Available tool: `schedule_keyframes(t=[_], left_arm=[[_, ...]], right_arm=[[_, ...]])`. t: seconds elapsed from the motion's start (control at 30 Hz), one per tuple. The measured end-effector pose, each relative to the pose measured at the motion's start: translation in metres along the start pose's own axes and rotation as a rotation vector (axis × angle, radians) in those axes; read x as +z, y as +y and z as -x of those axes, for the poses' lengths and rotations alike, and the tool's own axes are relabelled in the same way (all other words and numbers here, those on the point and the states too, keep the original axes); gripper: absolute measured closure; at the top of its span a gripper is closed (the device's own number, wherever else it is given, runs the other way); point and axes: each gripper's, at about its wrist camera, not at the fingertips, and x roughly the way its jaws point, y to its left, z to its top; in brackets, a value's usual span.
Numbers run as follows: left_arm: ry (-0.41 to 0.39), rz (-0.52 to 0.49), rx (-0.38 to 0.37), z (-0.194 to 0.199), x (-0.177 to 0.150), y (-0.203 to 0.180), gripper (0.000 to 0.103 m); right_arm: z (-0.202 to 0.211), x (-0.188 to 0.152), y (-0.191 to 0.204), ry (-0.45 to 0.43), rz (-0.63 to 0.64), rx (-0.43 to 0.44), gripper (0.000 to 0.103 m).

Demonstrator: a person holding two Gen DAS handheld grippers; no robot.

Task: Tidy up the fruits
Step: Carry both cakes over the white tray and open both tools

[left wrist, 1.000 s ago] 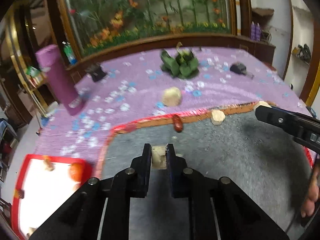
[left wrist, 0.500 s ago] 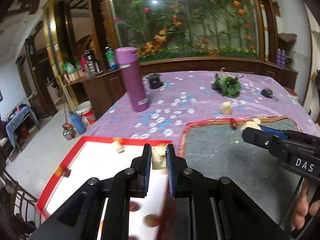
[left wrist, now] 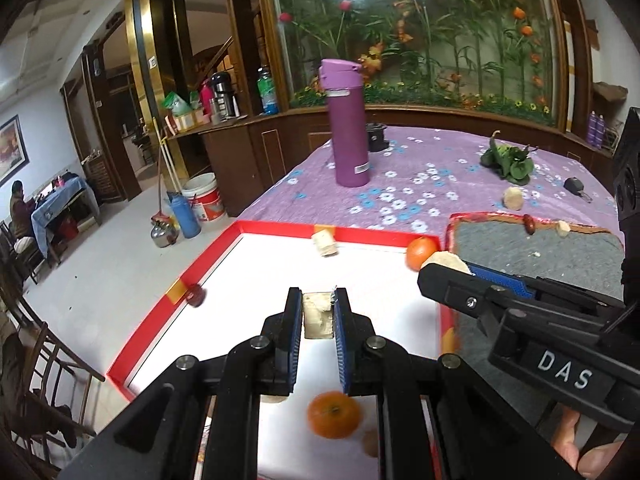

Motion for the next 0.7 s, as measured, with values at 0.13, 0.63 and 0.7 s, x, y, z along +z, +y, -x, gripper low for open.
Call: schedule_keyframes(t=[0.13,0.63,0.7], left_arm=[[0.011,0.012,0.005,-0.005,-0.004,0.010,0.089],[0.035,0.029,0.022,-0.019,-0.014,0.029,0.089],[0.041,0.032,0.028,-0.020,-0.014,0.031,0.089]], right_arm=[[-0.009,-0.005,0.005,0.022,0.009,0.000,0.071],[-0.028,-0.008,0.007,0.073,-0.002,-0.005,0.071],[-0.028,-0.009,0.008,0.078,-0.004,-0.004,0.071]])
